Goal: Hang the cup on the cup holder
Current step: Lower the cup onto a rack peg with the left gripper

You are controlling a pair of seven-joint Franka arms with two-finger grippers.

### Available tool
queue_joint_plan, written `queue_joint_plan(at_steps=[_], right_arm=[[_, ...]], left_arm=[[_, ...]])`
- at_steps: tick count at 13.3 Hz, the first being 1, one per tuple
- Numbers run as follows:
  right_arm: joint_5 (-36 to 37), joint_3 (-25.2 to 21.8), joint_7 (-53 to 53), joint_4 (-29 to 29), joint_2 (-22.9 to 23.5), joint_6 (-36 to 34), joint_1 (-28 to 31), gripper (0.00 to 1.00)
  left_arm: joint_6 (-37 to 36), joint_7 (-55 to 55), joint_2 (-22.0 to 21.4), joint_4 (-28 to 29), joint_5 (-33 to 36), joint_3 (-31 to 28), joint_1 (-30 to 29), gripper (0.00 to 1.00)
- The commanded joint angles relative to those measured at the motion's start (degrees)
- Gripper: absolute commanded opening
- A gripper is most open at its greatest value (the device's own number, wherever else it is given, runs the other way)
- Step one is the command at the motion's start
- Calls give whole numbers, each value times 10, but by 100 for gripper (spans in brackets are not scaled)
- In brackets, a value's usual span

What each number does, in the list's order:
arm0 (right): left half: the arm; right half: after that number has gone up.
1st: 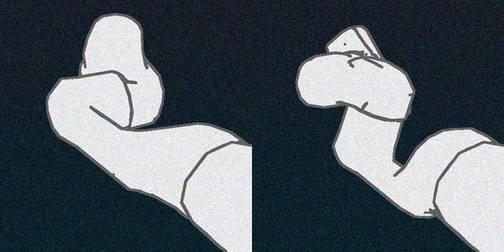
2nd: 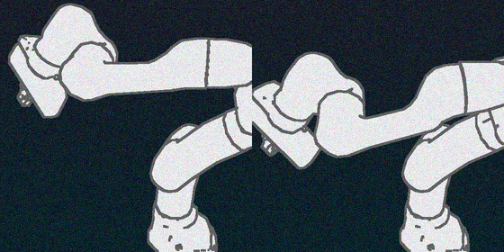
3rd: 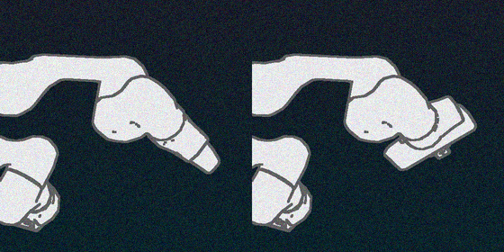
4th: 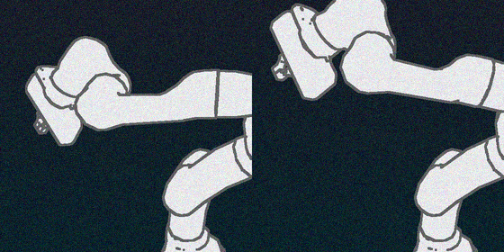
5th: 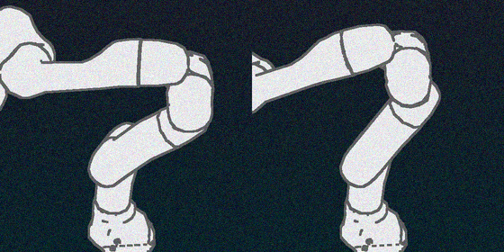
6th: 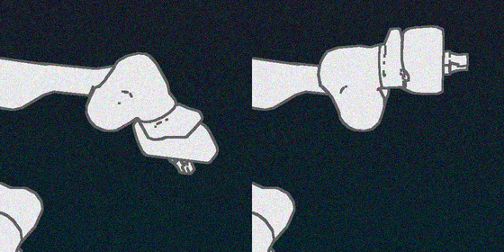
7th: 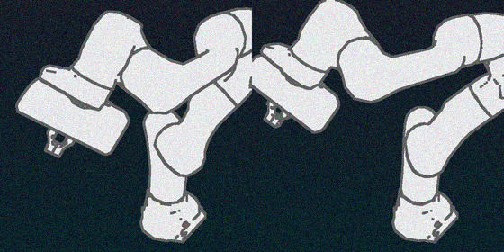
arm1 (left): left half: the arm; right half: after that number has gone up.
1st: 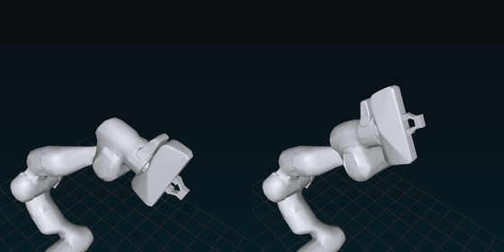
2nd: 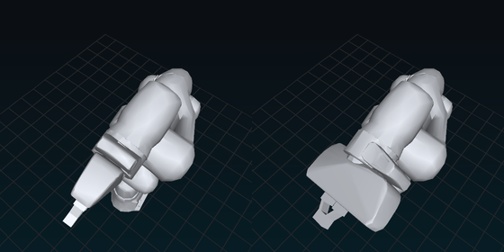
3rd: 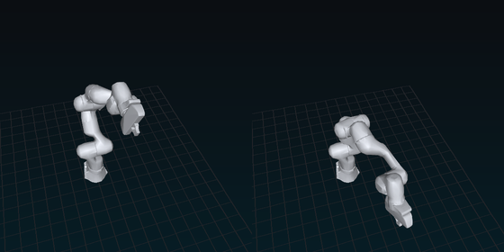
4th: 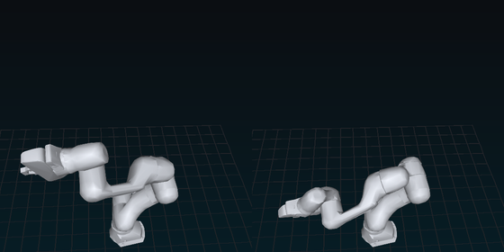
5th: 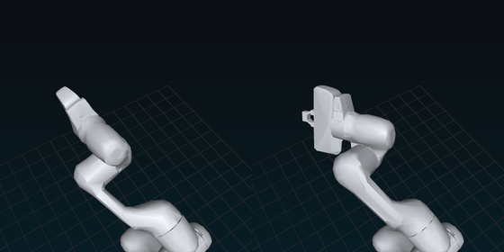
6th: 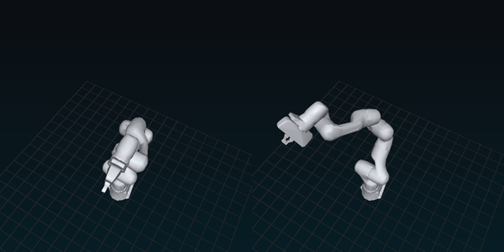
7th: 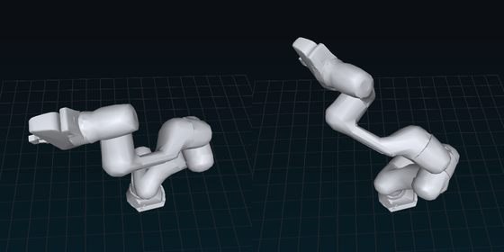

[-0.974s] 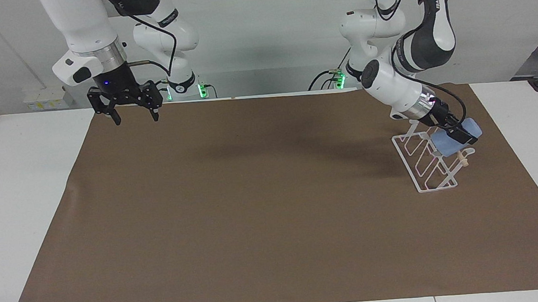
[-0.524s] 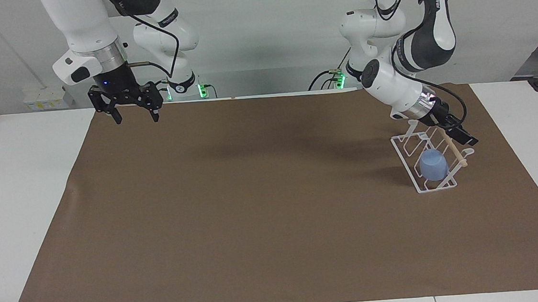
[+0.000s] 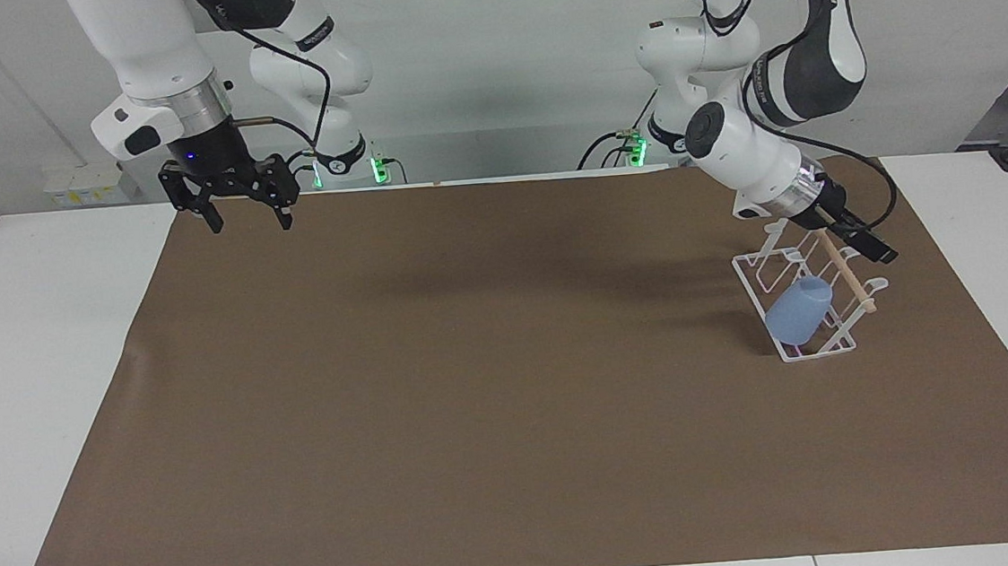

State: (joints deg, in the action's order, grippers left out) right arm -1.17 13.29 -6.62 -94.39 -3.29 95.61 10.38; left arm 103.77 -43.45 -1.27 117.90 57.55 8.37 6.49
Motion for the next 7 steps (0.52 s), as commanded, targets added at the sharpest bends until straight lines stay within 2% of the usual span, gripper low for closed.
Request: queue_joint_plan(at_steps=[1,4,7], right_arm=[[-3,5,-5,-6,-8,0,8,100],[-3,4,-5,-6,-8,-1,9,100],[-3,4,-5,-6,-8,-1,8,100]], left_arm=[[-34,5,-31,-9,-78,-1,-4,100],[-43,6,-59,-10,-177,-6,-7,100],[-54,32,-61,-49,-359,-5,-51,100]])
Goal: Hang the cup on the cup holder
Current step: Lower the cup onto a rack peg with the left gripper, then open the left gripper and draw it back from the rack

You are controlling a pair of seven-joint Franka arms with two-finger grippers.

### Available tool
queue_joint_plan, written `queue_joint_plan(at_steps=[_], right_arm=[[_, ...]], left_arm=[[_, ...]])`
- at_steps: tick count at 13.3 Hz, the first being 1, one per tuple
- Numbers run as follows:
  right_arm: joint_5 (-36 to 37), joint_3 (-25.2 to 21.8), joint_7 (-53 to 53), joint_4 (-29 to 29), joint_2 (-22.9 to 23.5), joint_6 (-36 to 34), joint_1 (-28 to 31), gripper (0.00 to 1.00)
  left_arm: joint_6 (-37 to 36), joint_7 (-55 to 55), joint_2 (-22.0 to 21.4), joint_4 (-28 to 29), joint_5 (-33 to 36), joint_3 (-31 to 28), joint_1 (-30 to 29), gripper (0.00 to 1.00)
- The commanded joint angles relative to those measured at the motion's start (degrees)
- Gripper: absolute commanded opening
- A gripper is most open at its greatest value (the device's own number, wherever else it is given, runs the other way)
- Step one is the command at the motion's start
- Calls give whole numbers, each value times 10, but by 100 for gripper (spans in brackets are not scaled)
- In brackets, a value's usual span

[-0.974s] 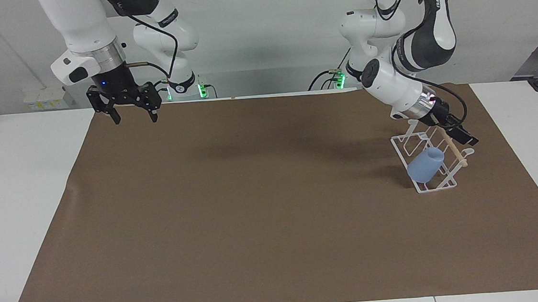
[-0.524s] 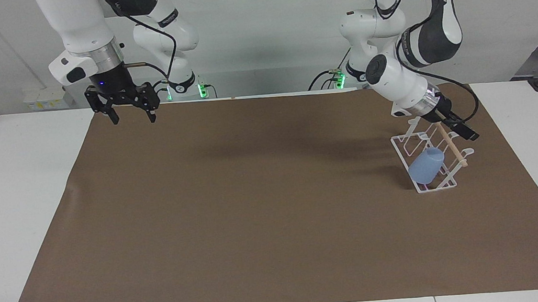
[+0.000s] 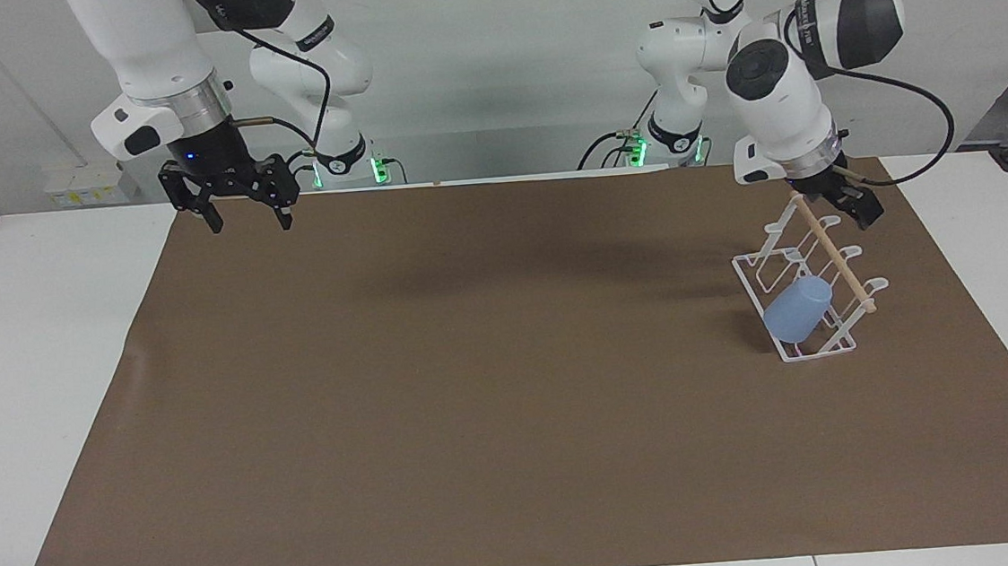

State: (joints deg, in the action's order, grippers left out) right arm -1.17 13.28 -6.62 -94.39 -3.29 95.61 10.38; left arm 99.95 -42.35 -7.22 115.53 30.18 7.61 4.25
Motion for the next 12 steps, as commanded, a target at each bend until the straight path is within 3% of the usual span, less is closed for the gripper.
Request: queue_joint_plan(at_steps=[1,6,12], right_arm=[[-3,4,-5,-6,-7,0,9,100],[-3,4,-5,-6,-8,0,9,100],[-3,4,-5,-6,-8,0,9,100]], left_arm=[[-19,66,-1,-34,-120,1,-35,100],[-86,268,5,-108,-214,3,-28,100],[-130,365,3,-173,-263,6,-28,100]])
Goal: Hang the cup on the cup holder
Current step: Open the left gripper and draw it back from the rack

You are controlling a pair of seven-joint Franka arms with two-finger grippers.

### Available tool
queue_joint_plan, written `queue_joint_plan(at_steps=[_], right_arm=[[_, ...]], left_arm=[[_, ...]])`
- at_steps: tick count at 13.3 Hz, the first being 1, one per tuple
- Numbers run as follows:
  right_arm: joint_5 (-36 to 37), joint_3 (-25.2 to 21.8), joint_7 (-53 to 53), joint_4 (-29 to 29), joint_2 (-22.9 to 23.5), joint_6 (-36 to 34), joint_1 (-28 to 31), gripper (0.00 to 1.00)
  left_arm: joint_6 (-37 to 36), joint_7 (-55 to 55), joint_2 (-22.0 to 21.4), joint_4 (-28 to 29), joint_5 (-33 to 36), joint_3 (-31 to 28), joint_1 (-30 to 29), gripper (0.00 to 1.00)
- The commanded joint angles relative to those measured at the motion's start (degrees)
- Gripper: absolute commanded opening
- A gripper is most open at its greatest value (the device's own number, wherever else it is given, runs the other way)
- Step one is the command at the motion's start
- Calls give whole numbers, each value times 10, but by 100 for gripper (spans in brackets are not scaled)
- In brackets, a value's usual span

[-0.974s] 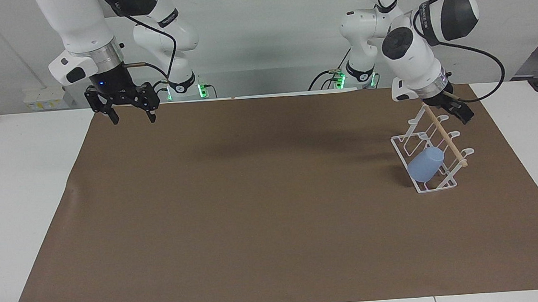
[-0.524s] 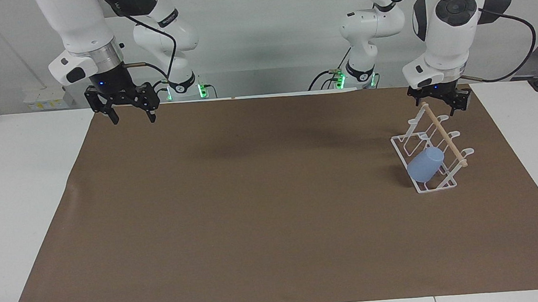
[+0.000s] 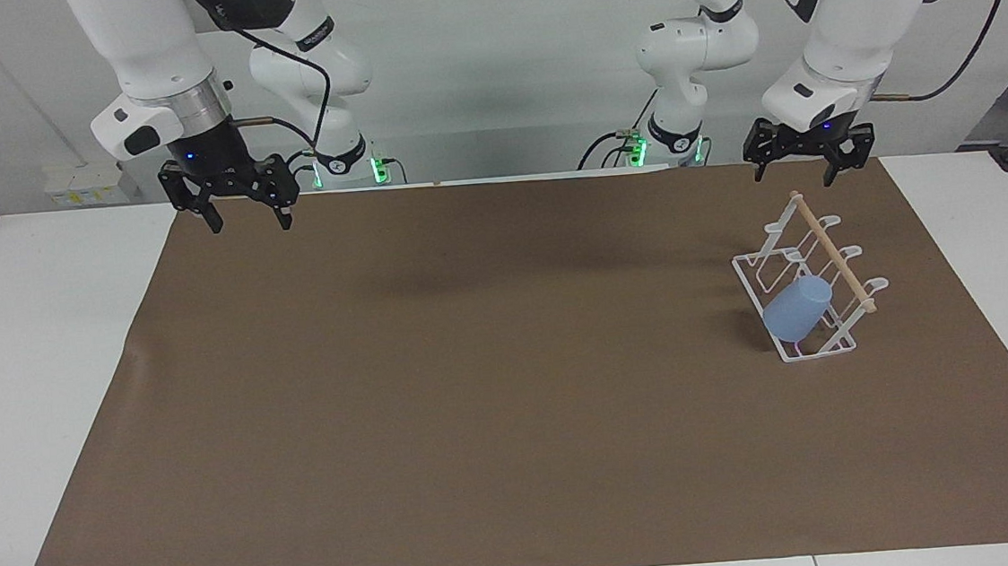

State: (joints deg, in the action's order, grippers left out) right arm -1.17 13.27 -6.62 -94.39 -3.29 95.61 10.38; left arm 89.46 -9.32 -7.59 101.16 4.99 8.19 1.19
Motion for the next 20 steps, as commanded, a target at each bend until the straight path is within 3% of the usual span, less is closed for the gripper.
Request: queue_joint_plan(at_steps=[1,10,14,20], right_arm=[[-3,4,-5,-6,-7,-1,8,100],[-3,4,-5,-6,-7,0,9,100],[-3,4,-5,-6,-8,0,9,100],[-3,4,-5,-6,-8,-1,9,100]], left_arm=[[-31,47,7,-35,-18,1,2,100],[-40,51,13,-77,-59,-42,18,100],[-38,50,15,-82,-79,-110,63,100],[-26,48,9,-81,-73,-101,63,100]])
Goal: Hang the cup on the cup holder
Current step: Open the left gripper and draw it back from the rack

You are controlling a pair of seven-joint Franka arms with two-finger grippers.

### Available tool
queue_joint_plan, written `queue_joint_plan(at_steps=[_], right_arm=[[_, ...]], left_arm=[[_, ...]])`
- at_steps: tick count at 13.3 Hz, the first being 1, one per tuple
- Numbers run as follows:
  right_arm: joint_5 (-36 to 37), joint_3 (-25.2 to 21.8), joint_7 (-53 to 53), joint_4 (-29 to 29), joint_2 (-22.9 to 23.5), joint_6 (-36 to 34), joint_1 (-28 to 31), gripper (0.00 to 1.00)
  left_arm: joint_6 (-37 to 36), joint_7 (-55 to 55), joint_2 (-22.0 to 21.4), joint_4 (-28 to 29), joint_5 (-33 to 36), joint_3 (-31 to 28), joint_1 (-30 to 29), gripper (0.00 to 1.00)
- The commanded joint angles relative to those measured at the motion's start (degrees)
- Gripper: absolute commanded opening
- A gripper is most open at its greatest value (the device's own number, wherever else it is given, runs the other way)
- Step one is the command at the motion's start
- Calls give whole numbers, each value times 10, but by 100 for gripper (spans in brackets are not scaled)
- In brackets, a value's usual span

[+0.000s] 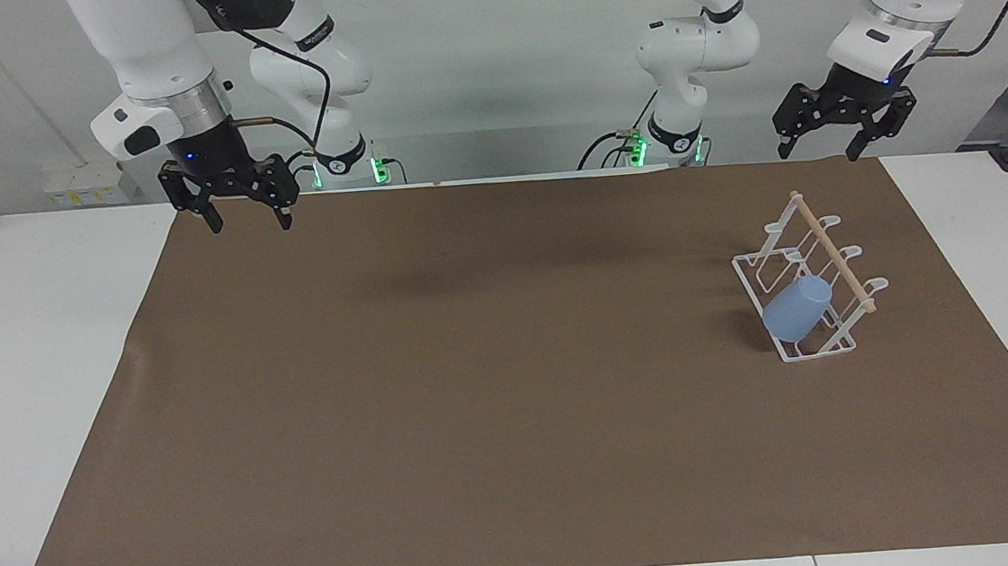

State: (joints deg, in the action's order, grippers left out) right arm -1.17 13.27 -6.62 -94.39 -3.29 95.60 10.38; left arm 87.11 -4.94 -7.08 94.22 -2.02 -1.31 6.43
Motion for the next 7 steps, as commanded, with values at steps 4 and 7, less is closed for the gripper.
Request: queue_joint_plan(at_steps=[4,7], right_arm=[[-3,4,-5,-6,-8,0,9,100],[-3,4,-5,-6,-8,0,9,100]], left_arm=[[15,1,14,-27,20,-2,10,100],[2,1,31,-58,16,3,10,100]])
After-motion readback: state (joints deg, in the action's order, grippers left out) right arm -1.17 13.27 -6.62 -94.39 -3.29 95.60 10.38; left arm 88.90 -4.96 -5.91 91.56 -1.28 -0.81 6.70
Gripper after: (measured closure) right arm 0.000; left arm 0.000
